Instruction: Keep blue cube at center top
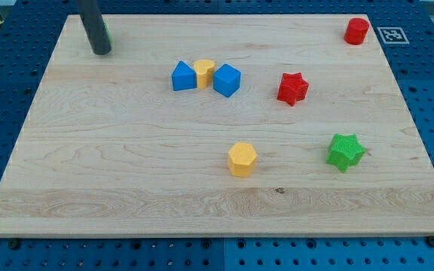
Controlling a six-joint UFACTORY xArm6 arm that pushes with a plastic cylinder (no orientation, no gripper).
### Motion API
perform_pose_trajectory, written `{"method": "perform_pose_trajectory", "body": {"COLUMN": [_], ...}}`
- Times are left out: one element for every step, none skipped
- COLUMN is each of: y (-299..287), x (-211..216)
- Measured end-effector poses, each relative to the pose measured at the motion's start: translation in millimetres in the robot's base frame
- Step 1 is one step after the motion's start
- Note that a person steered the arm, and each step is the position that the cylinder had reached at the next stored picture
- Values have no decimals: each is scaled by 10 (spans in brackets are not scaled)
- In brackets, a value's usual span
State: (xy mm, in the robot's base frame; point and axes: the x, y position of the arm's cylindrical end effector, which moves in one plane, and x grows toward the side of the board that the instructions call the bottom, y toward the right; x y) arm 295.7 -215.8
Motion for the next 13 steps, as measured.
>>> {"method": "perform_pose_trajectory", "body": {"y": [-108, -158, -163, -163, -151, -151, -109, 35, 233, 639, 1336, 1911, 2099], "x": [-193, -377, -405, -224, -41, -31, 158, 398, 687, 1125, 1471, 1630, 1539]}}
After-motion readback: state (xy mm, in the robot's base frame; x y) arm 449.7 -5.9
